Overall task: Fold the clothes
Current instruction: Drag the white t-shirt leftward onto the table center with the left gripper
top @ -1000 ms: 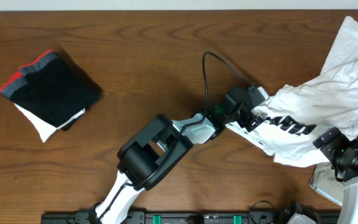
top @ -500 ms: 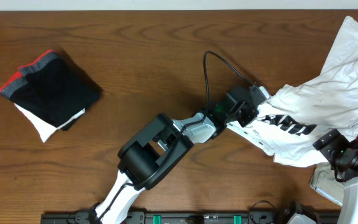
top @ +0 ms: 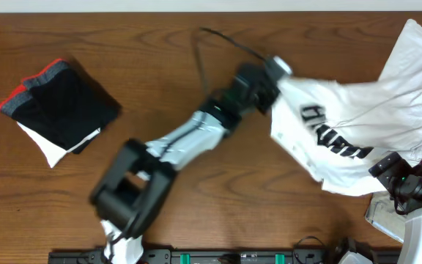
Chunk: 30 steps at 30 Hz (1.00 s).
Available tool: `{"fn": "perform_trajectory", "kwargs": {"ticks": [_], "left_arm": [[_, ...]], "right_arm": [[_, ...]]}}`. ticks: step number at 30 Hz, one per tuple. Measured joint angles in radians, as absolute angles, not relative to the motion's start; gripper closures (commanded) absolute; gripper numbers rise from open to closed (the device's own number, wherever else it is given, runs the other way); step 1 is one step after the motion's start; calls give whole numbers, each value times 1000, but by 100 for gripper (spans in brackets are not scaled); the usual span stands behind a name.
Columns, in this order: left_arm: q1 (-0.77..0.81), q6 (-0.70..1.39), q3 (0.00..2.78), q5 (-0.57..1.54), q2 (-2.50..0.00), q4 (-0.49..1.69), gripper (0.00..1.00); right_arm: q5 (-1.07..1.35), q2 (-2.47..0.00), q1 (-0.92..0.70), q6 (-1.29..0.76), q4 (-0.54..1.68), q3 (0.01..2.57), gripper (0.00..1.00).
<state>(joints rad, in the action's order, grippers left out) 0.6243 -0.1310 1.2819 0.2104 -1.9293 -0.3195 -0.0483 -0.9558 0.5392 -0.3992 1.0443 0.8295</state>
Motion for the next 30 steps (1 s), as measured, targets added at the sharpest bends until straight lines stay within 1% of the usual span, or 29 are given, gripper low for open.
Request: {"fn": "perform_trajectory", "kwargs": {"ticks": [5,6,9,10,12,15,20,26,30], "left_arm": [[420,-80,1301,213,-1884,-316,94],[374,-64,1304,211,-1884,-305,83],[234,5,1308,206,-1884,-216,32],[189,30,1309,208,-1884,-175,19],[118,81,1309,240,-1884,-91,2],[82,123,1309,311,-1884,25,2],[145,159,1309,409,-1884,209,2],[352,169,1309,458,-1884,378,2],[494,179,1309,469,-1884,421,2]], "right_arm": [[-48,-956,539,-399,1044,830,8],[-48,-956,539,-399,1045,830,8],[-48,-956,539,-399,1047,830,8],[-48,-956,539,-399,1048,830,8],[-48,-956,539,-399,1048,830,9],[-48,-956,539,-399,1048,830,8],[-48,-956,539,-399,1048,830,8],[-48,-956,539,-399,1048,830,8],[-48,-956,539,-399,1048,830,8]]}}
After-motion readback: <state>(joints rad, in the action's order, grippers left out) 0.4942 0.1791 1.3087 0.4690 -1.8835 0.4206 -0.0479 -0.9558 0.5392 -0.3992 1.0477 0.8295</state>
